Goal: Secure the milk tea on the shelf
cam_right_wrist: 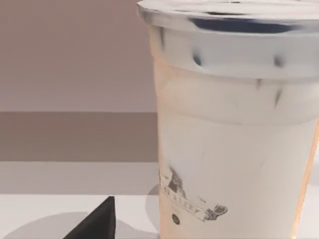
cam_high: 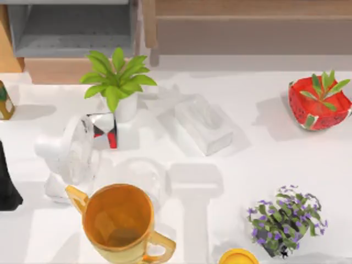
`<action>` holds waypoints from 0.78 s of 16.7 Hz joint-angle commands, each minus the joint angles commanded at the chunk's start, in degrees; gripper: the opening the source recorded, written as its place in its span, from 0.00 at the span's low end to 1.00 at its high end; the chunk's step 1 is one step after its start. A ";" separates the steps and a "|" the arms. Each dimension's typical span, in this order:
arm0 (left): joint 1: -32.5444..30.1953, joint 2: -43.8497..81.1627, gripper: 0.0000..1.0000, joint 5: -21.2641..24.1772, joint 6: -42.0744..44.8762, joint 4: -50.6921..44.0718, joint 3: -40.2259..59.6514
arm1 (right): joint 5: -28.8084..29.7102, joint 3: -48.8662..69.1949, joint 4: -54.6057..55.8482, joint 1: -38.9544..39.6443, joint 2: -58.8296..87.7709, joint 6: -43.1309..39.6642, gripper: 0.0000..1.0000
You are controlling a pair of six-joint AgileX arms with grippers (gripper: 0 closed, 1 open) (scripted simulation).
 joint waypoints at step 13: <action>0.00 0.00 1.00 0.00 0.00 0.00 0.00 | 2.47 10.92 -7.92 2.38 3.11 -0.05 1.00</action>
